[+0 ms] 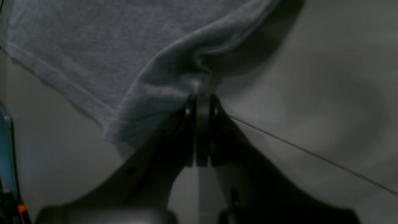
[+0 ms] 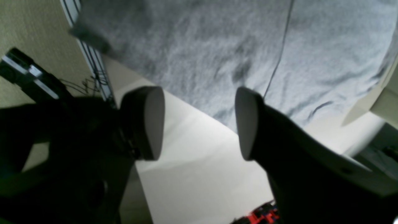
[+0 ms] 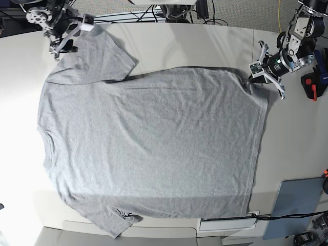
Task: Fold the T-shirt properly
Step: 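Pinch the grey shirt's side edge with both grippers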
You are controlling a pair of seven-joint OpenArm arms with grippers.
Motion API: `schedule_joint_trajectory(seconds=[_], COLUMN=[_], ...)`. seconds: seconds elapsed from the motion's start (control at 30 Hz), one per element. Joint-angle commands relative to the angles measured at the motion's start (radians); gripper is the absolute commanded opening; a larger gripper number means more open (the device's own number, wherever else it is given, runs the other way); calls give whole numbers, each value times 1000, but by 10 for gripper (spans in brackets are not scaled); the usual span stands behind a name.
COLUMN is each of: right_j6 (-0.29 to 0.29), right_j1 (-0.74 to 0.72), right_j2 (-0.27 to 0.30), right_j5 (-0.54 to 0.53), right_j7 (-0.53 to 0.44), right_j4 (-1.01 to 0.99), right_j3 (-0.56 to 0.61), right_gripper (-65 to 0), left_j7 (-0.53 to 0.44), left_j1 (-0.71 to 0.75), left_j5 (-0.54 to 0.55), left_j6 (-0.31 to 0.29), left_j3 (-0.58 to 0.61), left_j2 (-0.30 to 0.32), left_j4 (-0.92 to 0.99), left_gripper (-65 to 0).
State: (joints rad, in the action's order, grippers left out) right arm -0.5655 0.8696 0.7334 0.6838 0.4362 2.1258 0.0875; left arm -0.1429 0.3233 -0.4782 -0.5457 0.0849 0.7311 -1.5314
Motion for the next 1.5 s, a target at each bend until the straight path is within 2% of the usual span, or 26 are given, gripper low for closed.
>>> schedule_joint_trajectory(seconds=[0.0,0.33,0.5,0.63,0.77,0.93,1.17,1.47], right_j6=[12,16,16,16,14,11,11,-3], right_j1=[-7,-89,-92,-109,-140,-156,-161,-241], right_j2=[14,14,13,11,8,9,7,-41], right_j5=[10,13,13,9,-63,-63,-63,-66], right_j7=[7,-23,-81,-81,-80,-84,-139,-126], right_j4=[3,-181,-184,-184,-184,-184,-184,-188], right_j3=[-2,-3,-3,-2,-1,-1,-1,5], right_gripper=[-294,-294,-294,-294,-294,-294,-294,-294], left_j7=[74,74,74,74,74,75,75,75], left_j1=[12,12,12,11,12,12,11,12], left_j5=[-42,-41,-34,-34,-34,-34,-35,-35], left_j6=[-34,-34,-34,-39,-38,-39,-38,-38], left_j3=[6,6,6,6,6,6,6,6], left_j2=[8,8,6,-8,-25,-25,-25,-25], left_j4=[10,10,10,10,10,10,10,10], left_gripper=[-650,-650,-650,-650,-650,-650,-650,-650])
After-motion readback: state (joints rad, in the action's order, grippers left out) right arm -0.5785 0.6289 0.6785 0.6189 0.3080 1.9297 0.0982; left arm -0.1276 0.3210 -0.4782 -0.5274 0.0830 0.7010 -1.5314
